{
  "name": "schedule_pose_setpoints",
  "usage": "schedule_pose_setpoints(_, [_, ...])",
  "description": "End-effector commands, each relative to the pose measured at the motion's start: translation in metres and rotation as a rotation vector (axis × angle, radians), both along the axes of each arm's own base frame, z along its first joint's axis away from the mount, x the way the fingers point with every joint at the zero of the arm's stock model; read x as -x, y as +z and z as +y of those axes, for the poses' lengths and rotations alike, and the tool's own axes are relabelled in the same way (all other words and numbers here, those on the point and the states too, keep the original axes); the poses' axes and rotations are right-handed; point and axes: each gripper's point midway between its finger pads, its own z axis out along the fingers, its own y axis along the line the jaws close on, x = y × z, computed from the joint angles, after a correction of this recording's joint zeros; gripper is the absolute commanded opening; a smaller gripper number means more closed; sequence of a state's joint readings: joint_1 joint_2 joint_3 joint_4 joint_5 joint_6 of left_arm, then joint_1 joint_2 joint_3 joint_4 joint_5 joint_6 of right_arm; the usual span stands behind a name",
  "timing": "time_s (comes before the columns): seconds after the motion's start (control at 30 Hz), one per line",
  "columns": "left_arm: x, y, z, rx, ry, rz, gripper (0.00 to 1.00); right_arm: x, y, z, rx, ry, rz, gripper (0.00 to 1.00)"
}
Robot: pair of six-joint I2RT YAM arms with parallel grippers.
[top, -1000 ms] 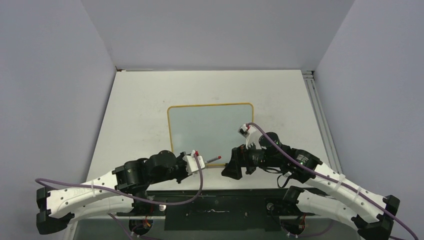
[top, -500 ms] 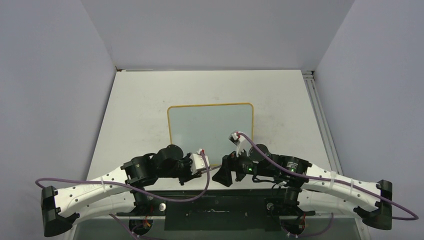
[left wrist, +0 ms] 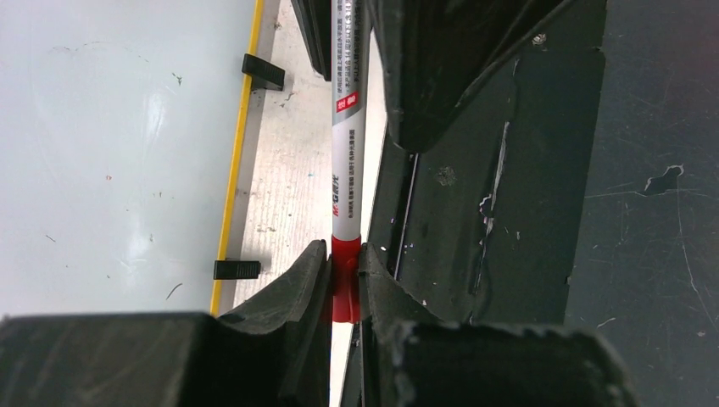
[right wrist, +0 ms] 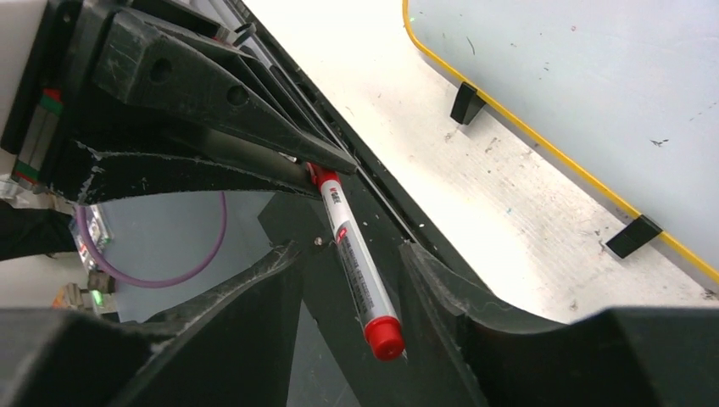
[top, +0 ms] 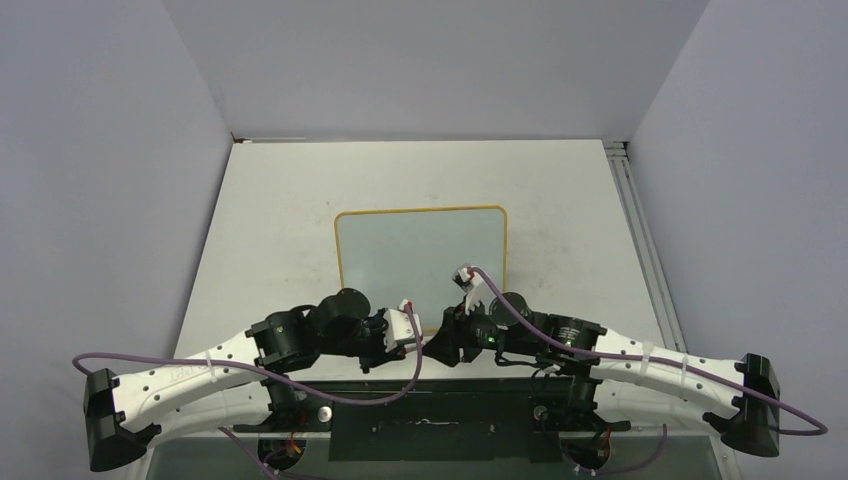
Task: Write a sentence on the whiteboard
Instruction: Open the whiteboard marker at the center of the board.
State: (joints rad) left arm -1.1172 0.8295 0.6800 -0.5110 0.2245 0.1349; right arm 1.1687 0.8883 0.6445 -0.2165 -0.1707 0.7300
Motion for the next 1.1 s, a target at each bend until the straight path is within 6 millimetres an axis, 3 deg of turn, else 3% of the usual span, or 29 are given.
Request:
schedule_pose_setpoints(0.0, [0.000, 0.031, -0.015, 0.099, -0.029, -0.019, 0.00, 0.001, 0.015, 0.012, -0.091, 0.018, -0.008, 0.42])
schedule_pose_setpoints(0.3, [0.001, 0.030, -0.016, 0.096, -0.039, -0.013, 0.00, 0.002, 0.014, 0.011, -0.151, 0.054, 0.050, 0.30])
schedule_pose_setpoints(0.63, [0.003, 0.028, -0.017, 0.090, -0.046, -0.003, 0.00, -0.006, 0.024, 0.005, -0.231, 0.043, 0.076, 0.31])
schedule_pose_setpoints(1.07, [0.001, 0.027, -0.017, 0.083, -0.037, -0.005, 0.00, -0.005, 0.016, 0.008, -0.200, 0.065, 0.088, 0.25])
